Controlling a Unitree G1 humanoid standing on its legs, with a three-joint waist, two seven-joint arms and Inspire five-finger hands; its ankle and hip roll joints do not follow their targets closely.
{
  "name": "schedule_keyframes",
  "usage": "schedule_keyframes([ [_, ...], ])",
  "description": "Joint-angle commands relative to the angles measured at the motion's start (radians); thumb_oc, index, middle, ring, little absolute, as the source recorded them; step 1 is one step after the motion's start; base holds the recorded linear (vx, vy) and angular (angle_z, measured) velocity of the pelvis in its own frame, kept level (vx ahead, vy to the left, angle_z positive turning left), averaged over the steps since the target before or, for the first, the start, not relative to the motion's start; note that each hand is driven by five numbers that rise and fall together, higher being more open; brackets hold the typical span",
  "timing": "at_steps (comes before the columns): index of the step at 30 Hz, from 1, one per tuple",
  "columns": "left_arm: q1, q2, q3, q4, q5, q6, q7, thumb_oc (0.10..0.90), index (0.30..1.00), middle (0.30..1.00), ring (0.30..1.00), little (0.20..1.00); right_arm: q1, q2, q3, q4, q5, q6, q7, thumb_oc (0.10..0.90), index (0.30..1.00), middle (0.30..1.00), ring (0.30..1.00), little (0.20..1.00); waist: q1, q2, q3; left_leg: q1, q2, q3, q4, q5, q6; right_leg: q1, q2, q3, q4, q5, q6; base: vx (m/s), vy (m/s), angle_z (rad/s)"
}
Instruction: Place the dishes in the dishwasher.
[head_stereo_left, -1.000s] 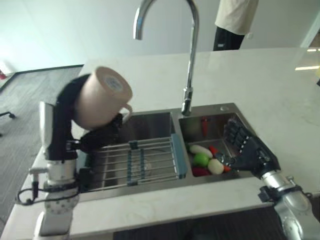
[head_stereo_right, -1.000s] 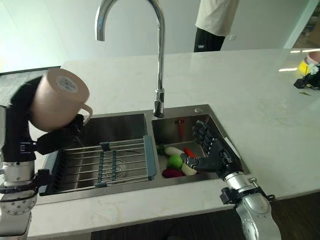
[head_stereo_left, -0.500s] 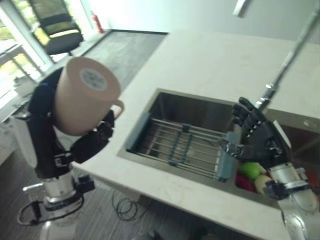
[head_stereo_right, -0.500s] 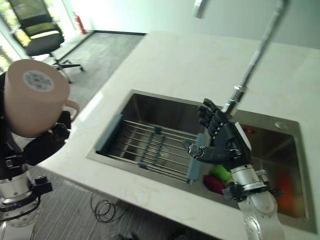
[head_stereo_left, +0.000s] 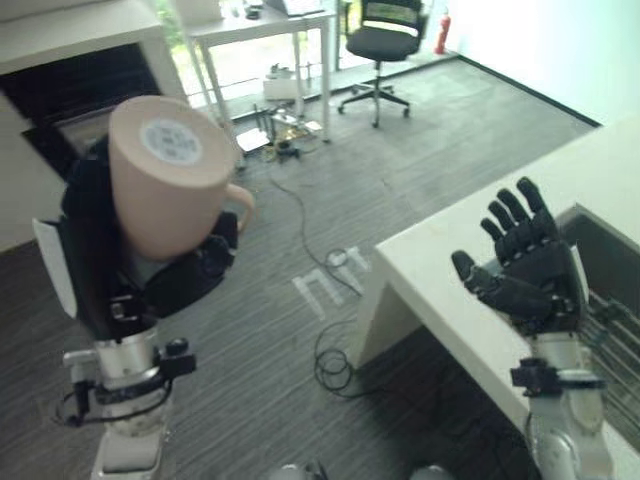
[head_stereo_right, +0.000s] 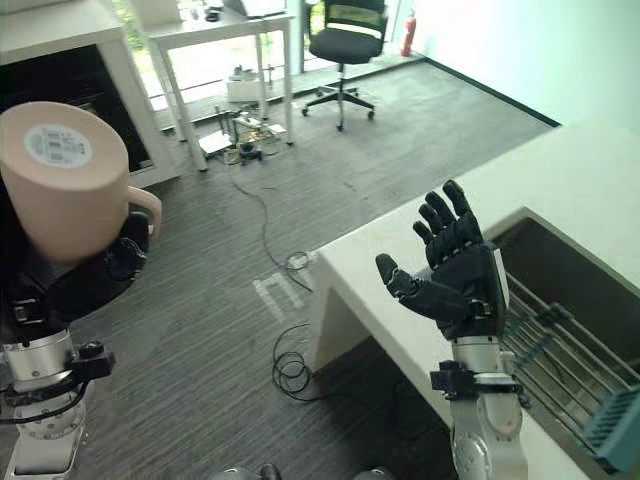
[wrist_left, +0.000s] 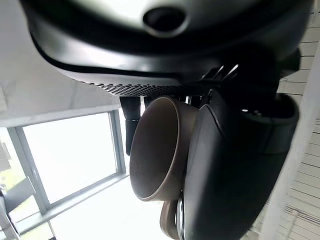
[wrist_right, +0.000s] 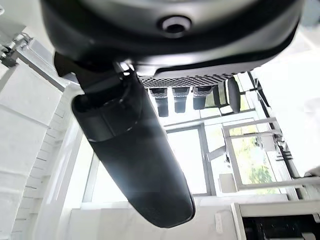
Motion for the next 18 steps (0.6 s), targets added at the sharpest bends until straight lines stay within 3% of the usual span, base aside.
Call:
schedule_keyframes([
  [1, -0.080, 0.057, 0.034, -0.119, -0.073, -0.050, -0.016, 0.400, 0.300, 0.300, 0.300, 0.300, -0.044, -0.046, -0.049, -0.095, 0.048, -0.153, -0.006, 0.800, 0.900, 0.900, 0.900, 0.900, -0.070, -0.009, -0.050, 0.052, 0.092, -0.123, 0.013, -0.046, -0.166, -0.078, 0.135, 0.215, -0.147, 0.084, 0.080, 0.11, 0.036, 1.63],
  [2, -0.104, 0.060, 0.020, -0.109, -0.081, -0.035, -0.029, 0.400, 0.300, 0.300, 0.300, 0.300, -0.035, -0.054, -0.058, -0.098, 0.045, -0.150, 0.001, 0.800, 0.900, 0.900, 0.900, 0.900, -0.087, -0.004, -0.067, 0.026, 0.078, -0.186, 0.013, -0.046, -0.154, -0.081, 0.201, 0.320, -0.147, 0.019, 0.060, 0.11, 0.060, 2.02],
  [3, -0.121, 0.060, 0.005, -0.109, -0.077, -0.021, -0.026, 0.400, 0.300, 0.300, 0.300, 0.300, -0.038, -0.065, -0.066, -0.102, 0.044, -0.141, 0.000, 0.800, 0.900, 0.900, 0.900, 0.900, -0.088, -0.006, -0.077, 0.003, 0.067, -0.217, 0.013, -0.035, -0.150, -0.073, 0.219, 0.370, -0.147, 0.009, 0.052, 0.07, 0.075, 2.32],
  [7, -0.150, 0.052, -0.010, -0.120, -0.010, 0.044, 0.059, 0.400, 0.300, 0.300, 0.300, 0.300, -0.104, -0.094, -0.050, -0.105, 0.056, -0.086, 0.003, 0.800, 0.900, 0.900, 0.900, 0.900, -0.040, -0.001, -0.106, -0.038, 0.073, -0.254, 0.013, -0.017, -0.166, -0.029, 0.206, 0.357, -0.147, -0.057, 0.055, 0.00, 0.017, 1.95],
  [14, -0.129, 0.047, 0.037, -0.161, 0.002, 0.108, 0.094, 0.400, 0.300, 0.300, 0.300, 0.300, -0.198, -0.112, 0.014, -0.098, 0.026, -0.049, -0.015, 0.800, 0.900, 0.900, 0.900, 0.900, 0.063, 0.001, -0.117, -0.067, 0.114, -0.280, 0.013, 0.022, -0.200, 0.041, 0.182, 0.254, -0.147, -0.111, 0.063, -0.02, -0.066, 0.47],
  [18, -0.070, 0.040, 0.088, -0.182, -0.030, 0.131, 0.059, 0.400, 0.300, 0.300, 0.300, 0.300, -0.212, -0.122, 0.024, -0.115, 0.039, -0.039, 0.001, 0.800, 0.900, 0.900, 0.900, 0.900, 0.105, -0.001, -0.118, -0.076, 0.120, -0.309, 0.013, 0.036, -0.205, 0.074, 0.189, 0.214, -0.147, -0.135, 0.055, 0.01, -0.072, 0.49],
])
